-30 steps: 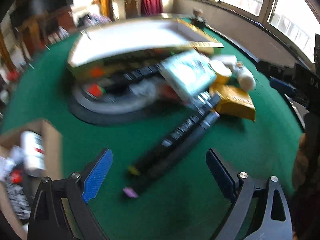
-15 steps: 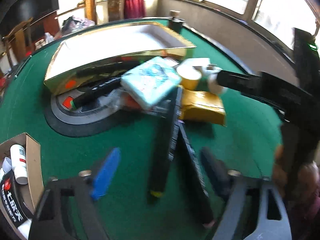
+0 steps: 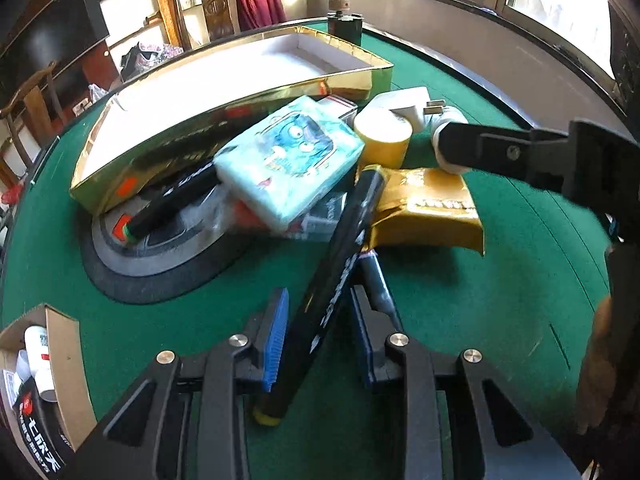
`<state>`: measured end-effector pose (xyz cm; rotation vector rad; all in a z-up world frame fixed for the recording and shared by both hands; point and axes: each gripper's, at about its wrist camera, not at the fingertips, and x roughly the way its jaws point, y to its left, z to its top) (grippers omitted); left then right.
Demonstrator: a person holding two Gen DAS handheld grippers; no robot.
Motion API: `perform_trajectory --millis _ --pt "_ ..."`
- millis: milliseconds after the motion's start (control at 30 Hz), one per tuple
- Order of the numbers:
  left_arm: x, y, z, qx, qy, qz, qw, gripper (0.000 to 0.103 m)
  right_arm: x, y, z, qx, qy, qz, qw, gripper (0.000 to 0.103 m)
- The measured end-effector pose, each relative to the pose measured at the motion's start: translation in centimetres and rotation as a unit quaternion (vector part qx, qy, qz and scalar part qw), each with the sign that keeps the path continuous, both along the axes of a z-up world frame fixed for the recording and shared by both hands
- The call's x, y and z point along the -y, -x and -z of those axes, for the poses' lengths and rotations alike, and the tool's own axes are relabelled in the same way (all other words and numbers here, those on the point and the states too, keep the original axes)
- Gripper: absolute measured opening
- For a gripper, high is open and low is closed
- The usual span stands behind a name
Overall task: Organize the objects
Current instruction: 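Move the left gripper to the black markers and grasp one, then lift the black marker with the left gripper while the right gripper grasps another marker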
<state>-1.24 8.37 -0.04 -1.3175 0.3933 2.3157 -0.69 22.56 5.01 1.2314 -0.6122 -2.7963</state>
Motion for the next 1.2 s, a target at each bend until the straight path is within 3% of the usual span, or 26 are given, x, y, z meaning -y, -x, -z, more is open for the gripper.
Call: perform_trajectory --millis 67,233,633,967,1200 --pt "-0.1 0.0 0.0 -0.002 -0.002 -0.004 1.0 0.029 0.0 0.0 0.1 0.001 -0.001 0.001 1.0 0.094" --pt "0.7 -0.7 -0.2 0.002 -0.026 -0.016 0.9995 0.015 0.1 0.1 0.2 0.003 -0.005 0.002 1.0 0.094" --pt "6.0 -5.9 -5.0 -0.038 -0.104 -0.063 0.9919 0.015 0.4 0.2 0.4 0.007 -0.022 0.001 1.0 0.094" --pt "9.9 -10.6 -6.6 -0.079 -0.091 -0.121 0.9854 0.016 0.3 0.0 0.5 0.006 -0.042 0.013 0.999 0.094" --pt "13.8 -12.9 -7.3 -0.119 -0.075 -0.172 0.975 0.016 1.1 -0.3 0.4 -0.001 -0.096 0.022 0.995 0.094"
